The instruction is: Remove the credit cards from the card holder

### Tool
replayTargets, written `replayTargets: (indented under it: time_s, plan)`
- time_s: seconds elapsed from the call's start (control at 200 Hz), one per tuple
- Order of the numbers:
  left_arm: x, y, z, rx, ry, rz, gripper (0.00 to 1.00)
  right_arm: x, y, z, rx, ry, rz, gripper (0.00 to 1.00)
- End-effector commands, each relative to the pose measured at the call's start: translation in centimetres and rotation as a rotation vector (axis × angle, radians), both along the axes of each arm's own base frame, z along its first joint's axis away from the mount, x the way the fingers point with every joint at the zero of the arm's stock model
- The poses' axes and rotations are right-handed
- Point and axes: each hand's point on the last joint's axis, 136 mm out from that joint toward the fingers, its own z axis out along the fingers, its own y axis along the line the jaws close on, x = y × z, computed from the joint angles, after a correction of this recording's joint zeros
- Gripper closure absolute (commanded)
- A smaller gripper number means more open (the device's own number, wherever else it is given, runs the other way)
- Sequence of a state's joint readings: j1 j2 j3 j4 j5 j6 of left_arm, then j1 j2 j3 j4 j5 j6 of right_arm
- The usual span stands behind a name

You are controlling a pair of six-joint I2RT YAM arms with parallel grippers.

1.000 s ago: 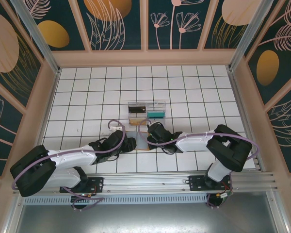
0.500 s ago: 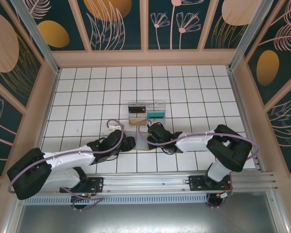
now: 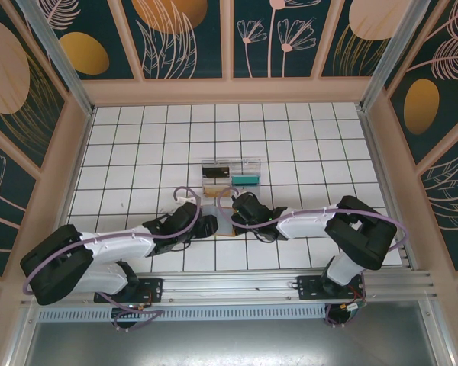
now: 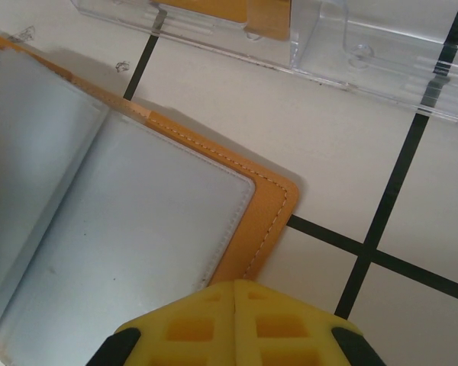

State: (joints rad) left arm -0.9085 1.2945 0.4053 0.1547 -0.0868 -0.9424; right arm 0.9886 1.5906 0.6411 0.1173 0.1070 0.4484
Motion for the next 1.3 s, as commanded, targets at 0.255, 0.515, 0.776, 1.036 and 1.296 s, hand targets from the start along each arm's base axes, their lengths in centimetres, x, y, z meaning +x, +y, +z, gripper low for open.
replayTargets:
  time_s: [0.255,0.515,0.776,1.036,1.296]
  plan:
    - [-0.6,-1.8,0.2,-0.069,0.022,-0.074,0.37,-2.3,-1.7,-3.2,-0.105,0.095,0.021,0.93]
    - [-0.4,-3.1,1.5,-0.133,0.000,-0.103,0.36,-2.3,-1.7,-3.2,-0.104,0.095,0.018,0.93]
    - [-0.3,-5.4,2.7,-0.235,0.002,-0.151,0.37,-1.9,-2.0,-2.8,-0.091,0.075,-0.001,0.93]
    - [1.1,-0.6,4.4,-0.101,-0.108,0.019,0.38,-1.7,-2.6,-2.8,-0.096,0.072,-0.016,0.92]
    - [0.3,3.1,2.5,0.012,-0.090,0.097,0.38,-1.4,-2.5,-2.6,-0.089,0.074,-0.016,0.92]
